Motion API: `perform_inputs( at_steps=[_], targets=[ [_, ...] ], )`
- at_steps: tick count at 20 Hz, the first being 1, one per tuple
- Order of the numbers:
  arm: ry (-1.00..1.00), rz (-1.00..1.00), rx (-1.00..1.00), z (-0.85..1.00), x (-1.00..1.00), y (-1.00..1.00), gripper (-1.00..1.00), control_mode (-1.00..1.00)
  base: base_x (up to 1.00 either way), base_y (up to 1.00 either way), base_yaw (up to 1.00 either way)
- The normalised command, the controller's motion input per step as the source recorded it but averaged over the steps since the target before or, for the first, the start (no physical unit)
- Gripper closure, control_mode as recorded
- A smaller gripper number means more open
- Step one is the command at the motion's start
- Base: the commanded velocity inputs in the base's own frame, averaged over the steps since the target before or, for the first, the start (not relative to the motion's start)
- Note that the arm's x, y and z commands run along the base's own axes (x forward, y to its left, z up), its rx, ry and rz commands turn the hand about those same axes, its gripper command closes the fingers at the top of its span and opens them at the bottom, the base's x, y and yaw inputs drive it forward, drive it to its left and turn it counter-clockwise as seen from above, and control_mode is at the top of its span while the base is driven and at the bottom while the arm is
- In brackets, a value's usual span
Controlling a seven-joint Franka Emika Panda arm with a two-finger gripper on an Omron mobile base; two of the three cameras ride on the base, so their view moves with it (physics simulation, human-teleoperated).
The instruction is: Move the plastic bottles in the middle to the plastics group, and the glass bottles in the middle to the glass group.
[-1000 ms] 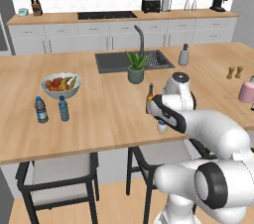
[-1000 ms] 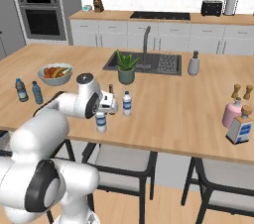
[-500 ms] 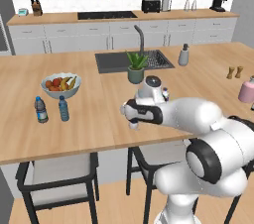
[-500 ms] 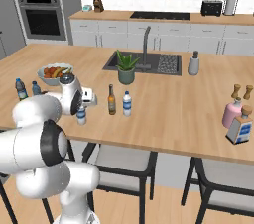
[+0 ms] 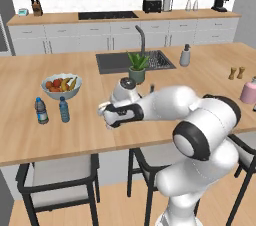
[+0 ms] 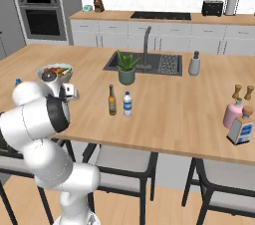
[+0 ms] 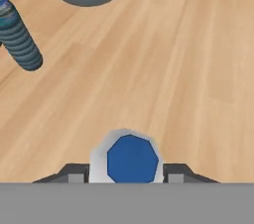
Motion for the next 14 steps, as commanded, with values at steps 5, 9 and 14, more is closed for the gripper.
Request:
perform_inputs(
  at_steps=[5, 9, 14],
  targets=[
    [-0.12, 0.13, 0.01, 0.03, 0.32, 0.71, 1.00, -1.00, 0.00, 0.00, 0.00],
    [-0.01, 0.15, 0.03, 0.03, 0.16, 0.59, 1.00, -1.00, 0.00, 0.00, 0.00],
    [0.05, 0.06, 0.00, 0.03, 0.34, 0.28, 1.00, -1.00, 0.00, 0.00, 0.00]
  ],
)
